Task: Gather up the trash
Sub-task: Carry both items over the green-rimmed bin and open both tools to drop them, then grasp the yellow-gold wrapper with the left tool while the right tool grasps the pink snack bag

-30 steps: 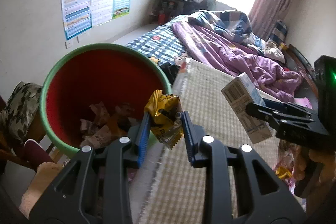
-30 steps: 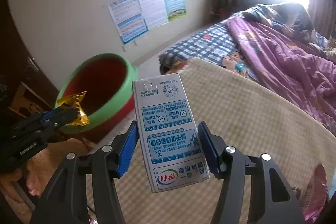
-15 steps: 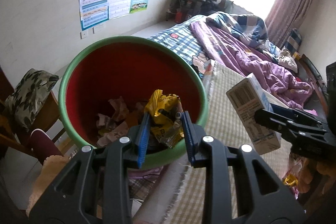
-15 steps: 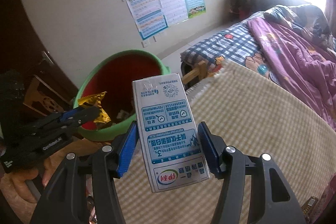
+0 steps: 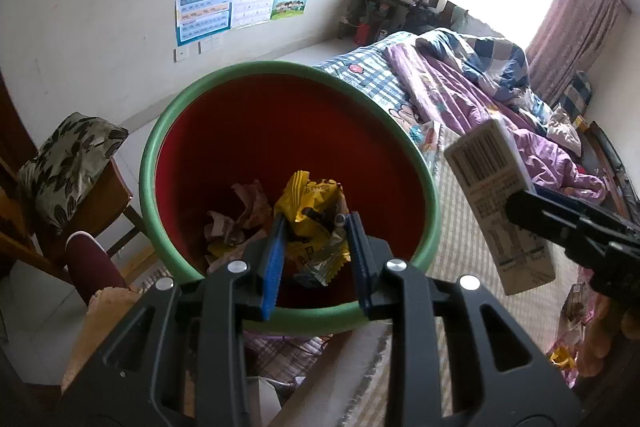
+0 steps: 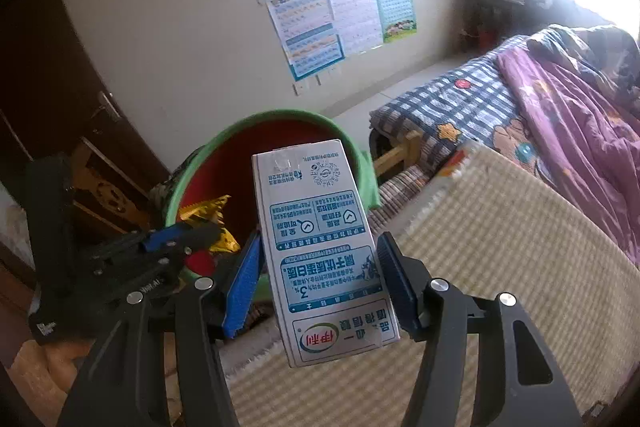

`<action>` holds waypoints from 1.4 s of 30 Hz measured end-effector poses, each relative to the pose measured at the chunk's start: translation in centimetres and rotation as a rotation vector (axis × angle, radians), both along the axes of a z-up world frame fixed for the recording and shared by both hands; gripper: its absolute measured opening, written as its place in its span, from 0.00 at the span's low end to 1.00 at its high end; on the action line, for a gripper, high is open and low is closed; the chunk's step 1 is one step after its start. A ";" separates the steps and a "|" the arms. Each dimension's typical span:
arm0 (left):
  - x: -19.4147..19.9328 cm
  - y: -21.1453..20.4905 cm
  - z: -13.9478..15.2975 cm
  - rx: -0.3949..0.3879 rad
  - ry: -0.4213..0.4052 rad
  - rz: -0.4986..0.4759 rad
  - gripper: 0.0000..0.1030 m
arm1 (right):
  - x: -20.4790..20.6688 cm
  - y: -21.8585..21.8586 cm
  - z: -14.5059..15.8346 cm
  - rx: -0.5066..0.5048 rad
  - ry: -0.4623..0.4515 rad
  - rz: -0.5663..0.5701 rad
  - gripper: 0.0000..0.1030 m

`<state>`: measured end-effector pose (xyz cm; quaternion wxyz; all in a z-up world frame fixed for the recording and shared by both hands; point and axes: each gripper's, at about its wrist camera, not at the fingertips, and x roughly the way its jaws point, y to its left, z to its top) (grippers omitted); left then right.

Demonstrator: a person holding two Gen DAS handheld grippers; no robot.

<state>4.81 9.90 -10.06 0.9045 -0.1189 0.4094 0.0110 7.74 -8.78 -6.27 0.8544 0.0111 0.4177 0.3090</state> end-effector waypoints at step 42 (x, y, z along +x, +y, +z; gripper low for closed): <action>-0.3 -1.2 0.0 0.104 -0.046 -0.004 0.59 | -0.8 -9.8 1.5 0.022 -0.037 -0.174 0.67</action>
